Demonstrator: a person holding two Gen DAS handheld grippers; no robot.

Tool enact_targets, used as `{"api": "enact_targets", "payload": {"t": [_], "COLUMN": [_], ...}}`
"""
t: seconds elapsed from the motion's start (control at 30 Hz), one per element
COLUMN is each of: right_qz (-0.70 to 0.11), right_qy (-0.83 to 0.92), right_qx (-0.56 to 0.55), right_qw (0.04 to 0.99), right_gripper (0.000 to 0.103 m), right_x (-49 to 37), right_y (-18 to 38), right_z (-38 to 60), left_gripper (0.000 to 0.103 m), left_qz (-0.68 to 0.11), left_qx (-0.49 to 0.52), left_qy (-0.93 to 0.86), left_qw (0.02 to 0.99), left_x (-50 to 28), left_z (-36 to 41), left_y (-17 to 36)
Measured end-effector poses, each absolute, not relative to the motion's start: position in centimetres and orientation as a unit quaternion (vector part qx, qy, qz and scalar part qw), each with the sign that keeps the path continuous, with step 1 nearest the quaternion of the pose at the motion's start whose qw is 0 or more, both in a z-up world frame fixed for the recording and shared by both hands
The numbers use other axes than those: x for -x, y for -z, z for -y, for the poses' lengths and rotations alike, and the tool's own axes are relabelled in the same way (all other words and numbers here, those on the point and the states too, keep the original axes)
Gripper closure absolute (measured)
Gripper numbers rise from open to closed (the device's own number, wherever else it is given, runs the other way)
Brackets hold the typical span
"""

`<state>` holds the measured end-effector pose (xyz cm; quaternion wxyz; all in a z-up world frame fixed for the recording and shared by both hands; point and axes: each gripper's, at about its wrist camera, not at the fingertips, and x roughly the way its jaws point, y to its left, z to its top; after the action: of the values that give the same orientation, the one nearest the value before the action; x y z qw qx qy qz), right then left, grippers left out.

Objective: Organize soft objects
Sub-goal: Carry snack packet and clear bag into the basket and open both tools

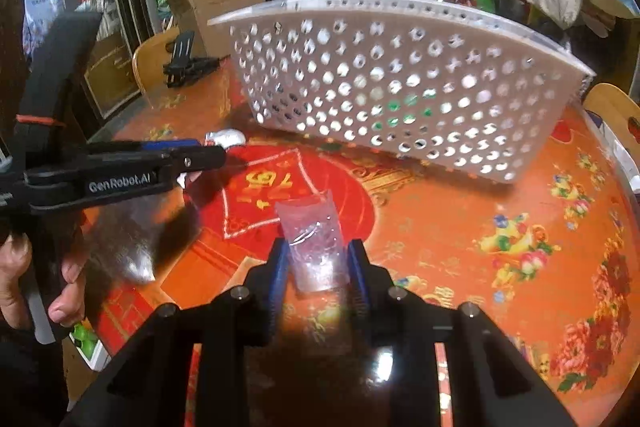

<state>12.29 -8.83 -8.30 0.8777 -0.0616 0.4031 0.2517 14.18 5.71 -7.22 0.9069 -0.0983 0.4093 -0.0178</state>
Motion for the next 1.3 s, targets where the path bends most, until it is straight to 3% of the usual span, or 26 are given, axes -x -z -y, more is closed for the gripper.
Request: {"api": "enact_targets", "payload": {"t": [0.63,1.3], "right_qz": [-0.343,-0.289], "right_qy": [-0.238,-0.202], "right_qx": [0.018,0.025], "right_qw": [0.909,0.935], "right_gripper": [0.074,0.074], "right_x": [-10.6,-15.2], "right_y": [2.0,-6.5], "right_z": [14.0,15.9], "left_gripper": [0.071,0.071], "left_qz": [-0.363,-0.301], "left_qx": [0.073,0.051], "left_qy": [0.031,0.065], "left_qw": [0.929,0.95], "left_x": [-11.0,-13.2], "left_z": [-3.5,-1.8], "left_y": [1.5,-10.4]}}
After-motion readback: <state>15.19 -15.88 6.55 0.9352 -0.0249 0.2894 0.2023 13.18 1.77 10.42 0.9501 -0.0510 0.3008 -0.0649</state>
